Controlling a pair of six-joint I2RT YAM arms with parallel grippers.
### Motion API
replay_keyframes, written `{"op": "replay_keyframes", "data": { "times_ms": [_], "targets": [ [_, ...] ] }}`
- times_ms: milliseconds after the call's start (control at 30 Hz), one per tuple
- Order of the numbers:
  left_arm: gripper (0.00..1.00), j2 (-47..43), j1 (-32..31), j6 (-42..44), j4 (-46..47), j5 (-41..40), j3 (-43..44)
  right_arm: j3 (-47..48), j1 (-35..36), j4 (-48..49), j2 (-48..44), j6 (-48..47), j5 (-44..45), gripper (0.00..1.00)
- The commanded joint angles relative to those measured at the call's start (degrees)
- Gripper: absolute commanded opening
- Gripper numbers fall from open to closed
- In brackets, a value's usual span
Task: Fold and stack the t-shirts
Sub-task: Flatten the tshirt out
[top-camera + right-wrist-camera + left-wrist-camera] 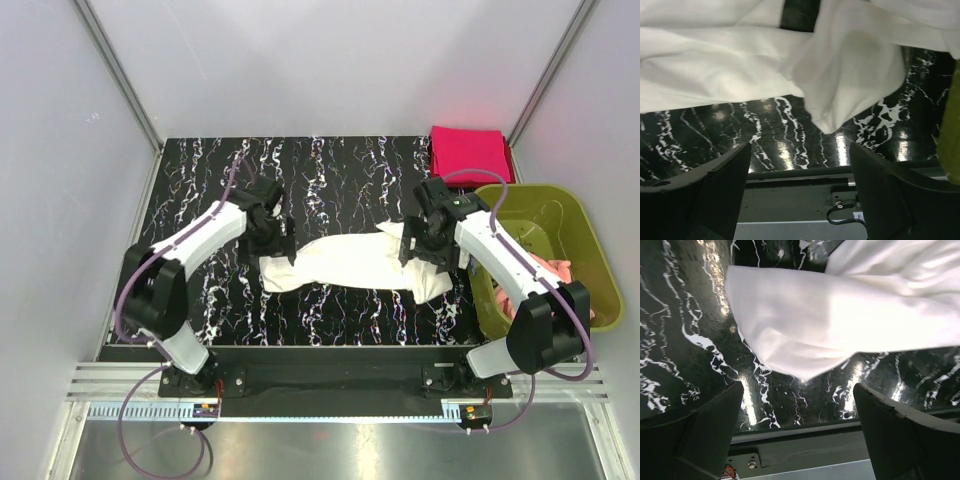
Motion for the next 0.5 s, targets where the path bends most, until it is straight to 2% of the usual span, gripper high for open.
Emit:
{"op": "replay_keyframes", "data": {
  "times_ms": [0,100,200,300,333,367,400,433,467],
  "targets": [
    [0.99,2.8,-0.2,-2.6,4.3,1.9,-1.0,-1.9,-1.8,-2.7,-3.2,-2.2,7.5,0.89],
    [0.99,6.6,-0.2,-3.6,6.6,2.7,-2.6,-4.3,-2.0,-1.1,-2.9,-3.5,8.1,0.96],
    [0.97,9.8,0.2,-4.1,9.4,4.3,-4.2,-5.3,-2.7,1.8,-0.2,-3.1,7.3,0.95],
    [0.81,10.5,1.2,-4.8,13.8,7.0,-6.8,-5.8,-3.5,5.9,2.7,-1.6,3.5,0.89],
    [0.67,11.5,1.7,-4.8,14.4,9.0,-7.0,-5.6,-3.5,6.8,3.7,-1.4,2.7,0.88],
    [0.58,12.1,2.8,-4.6,14.8,9.6,-6.9,-5.2,-3.5,7.5,5.8,-1.6,3.4,0.84],
    [0.42,12.5,3.2,-4.5,15.0,9.9,-6.8,-4.2,-3.5,8.3,7.0,-1.6,4.4,0.8],
    [0.19,12.8,3.8,-4.3,15.4,10.1,-6.9,-3.4,-3.9,8.5,8.2,-2.2,6.2,0.72],
    [0.08,12.7,5.3,-4.0,15.7,10.3,-7.0,-2.7,-4.6,8.7,10.3,-2.5,6.7,0.67]
  ]
}}
